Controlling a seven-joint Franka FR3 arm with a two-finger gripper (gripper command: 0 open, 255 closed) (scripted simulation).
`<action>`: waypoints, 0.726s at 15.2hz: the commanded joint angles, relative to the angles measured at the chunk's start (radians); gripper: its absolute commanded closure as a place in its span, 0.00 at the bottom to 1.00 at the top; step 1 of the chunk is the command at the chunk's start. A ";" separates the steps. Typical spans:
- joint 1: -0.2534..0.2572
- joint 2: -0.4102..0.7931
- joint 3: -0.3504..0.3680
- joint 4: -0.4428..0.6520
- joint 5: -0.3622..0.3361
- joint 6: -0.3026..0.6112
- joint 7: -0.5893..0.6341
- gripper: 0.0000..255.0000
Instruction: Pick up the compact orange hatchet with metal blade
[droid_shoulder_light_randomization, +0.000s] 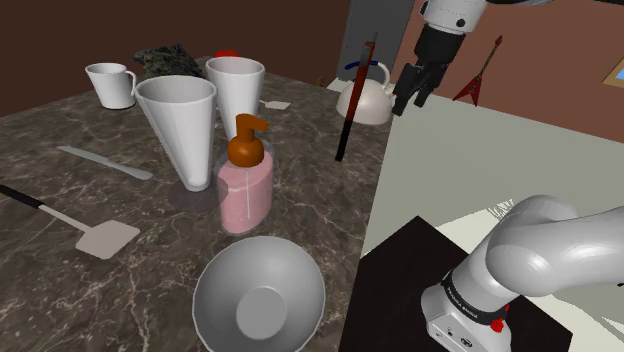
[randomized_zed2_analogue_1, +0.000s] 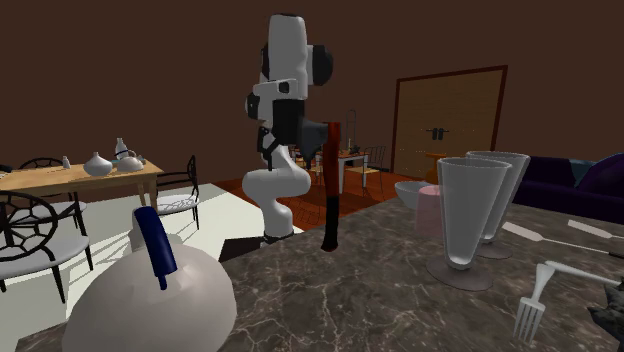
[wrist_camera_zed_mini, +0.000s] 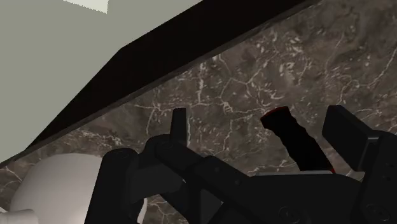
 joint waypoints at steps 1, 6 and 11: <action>0.000 0.000 0.000 0.000 0.000 0.000 0.000 0.00; -0.001 0.187 0.039 0.282 0.053 -0.171 0.099 0.00; -0.003 0.403 0.069 0.614 0.100 -0.357 0.208 0.00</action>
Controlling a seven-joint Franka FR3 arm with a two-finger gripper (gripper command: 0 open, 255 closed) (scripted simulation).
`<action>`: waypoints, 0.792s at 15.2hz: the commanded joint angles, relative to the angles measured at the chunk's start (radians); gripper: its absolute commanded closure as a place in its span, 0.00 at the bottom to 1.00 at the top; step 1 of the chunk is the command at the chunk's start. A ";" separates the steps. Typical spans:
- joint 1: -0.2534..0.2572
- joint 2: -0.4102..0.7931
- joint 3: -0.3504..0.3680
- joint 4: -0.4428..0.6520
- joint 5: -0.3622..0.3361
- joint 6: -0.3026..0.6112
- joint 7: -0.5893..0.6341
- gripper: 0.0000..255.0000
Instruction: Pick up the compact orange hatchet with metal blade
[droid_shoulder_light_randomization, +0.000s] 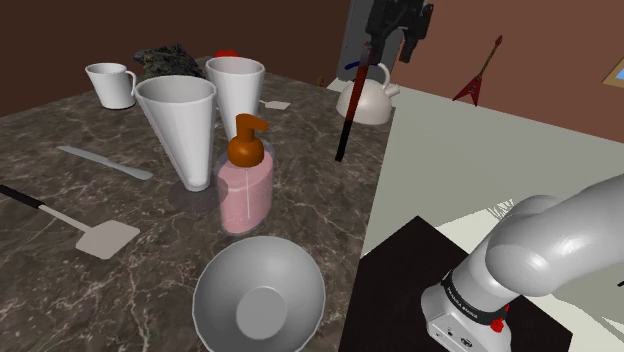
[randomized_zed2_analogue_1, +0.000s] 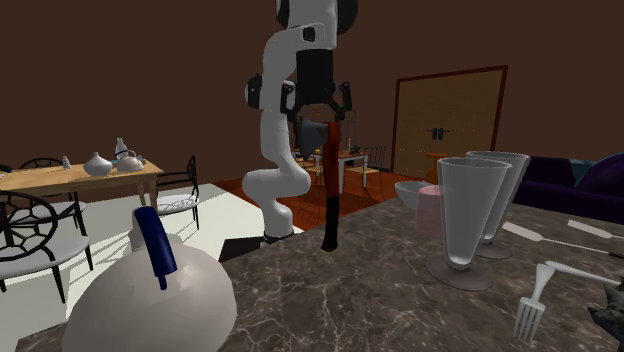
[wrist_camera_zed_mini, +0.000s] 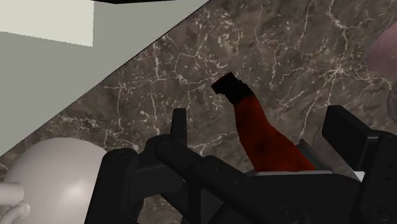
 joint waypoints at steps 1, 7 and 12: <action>-0.002 0.097 0.008 0.156 0.018 -0.089 0.045 0.00; 0.002 0.249 0.021 0.377 0.047 -0.199 0.124 0.00; 0.001 0.198 0.021 0.238 0.047 -0.111 0.109 0.00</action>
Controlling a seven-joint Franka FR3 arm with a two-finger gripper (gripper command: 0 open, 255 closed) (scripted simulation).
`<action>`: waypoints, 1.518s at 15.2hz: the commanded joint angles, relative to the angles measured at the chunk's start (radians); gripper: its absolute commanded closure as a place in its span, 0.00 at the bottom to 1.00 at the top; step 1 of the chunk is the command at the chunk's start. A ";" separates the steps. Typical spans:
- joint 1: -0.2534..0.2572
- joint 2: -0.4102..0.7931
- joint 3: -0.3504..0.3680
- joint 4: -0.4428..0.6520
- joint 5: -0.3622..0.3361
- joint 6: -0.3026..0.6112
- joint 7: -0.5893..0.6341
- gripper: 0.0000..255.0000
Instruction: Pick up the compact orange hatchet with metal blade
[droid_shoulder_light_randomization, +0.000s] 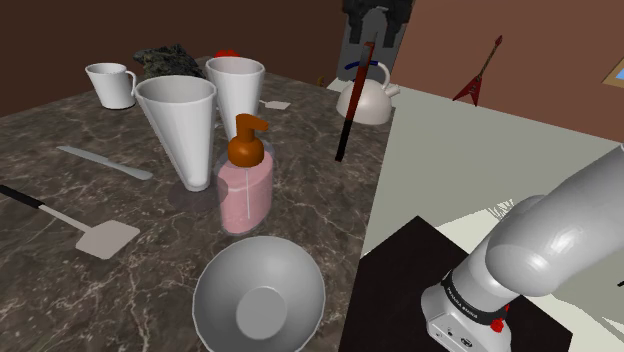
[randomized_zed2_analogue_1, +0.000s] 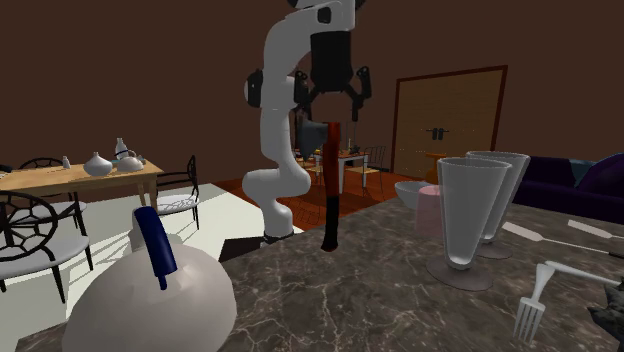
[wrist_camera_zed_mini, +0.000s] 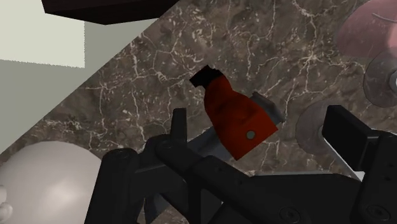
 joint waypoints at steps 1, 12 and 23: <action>-0.001 -0.012 -0.002 -0.034 -0.001 0.022 -0.007 0.00; -0.001 -0.012 -0.002 -0.034 -0.001 0.022 -0.007 1.00; 0.001 0.105 0.001 0.266 0.000 -0.160 0.026 1.00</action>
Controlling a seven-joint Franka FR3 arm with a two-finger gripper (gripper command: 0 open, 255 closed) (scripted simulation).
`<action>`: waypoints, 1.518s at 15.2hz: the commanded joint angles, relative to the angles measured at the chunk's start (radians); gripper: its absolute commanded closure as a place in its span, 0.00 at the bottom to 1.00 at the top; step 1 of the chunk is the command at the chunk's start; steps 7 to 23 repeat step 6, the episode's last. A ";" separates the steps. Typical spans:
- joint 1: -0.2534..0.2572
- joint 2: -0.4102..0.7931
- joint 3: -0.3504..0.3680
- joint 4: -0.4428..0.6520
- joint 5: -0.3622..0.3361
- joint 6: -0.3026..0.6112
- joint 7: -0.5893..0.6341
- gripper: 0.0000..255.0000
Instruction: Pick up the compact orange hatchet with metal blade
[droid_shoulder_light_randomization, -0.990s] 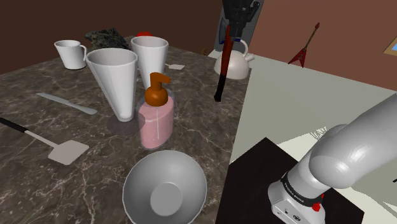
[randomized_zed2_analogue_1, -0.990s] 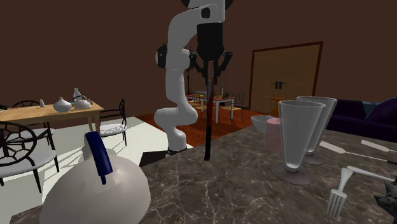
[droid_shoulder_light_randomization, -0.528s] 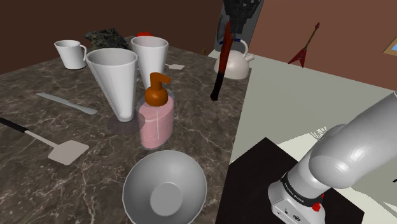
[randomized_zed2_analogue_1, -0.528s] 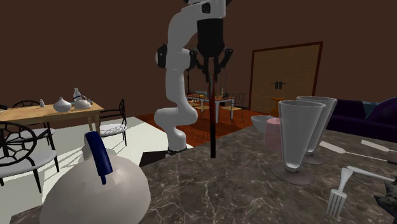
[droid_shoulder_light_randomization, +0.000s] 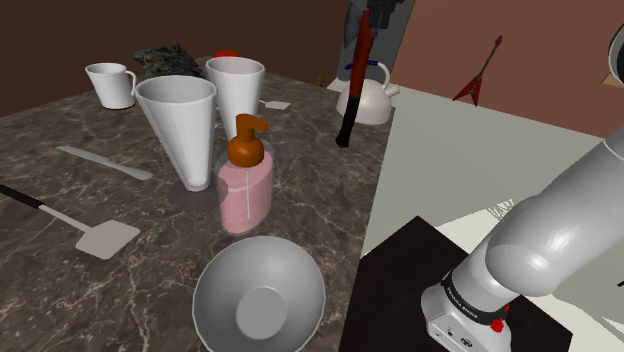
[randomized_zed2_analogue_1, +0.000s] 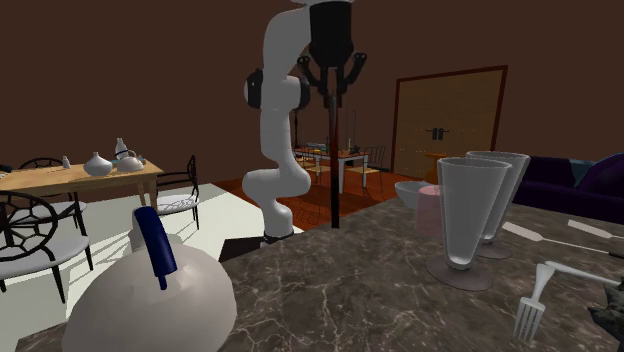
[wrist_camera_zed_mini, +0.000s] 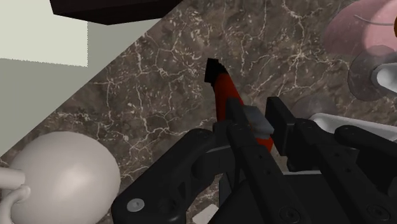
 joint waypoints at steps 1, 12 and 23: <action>0.001 0.029 0.001 0.068 0.000 -0.039 0.007 1.00; 0.003 0.080 0.004 0.185 0.001 -0.104 0.022 1.00; 0.003 0.080 0.004 0.185 0.001 -0.104 0.022 1.00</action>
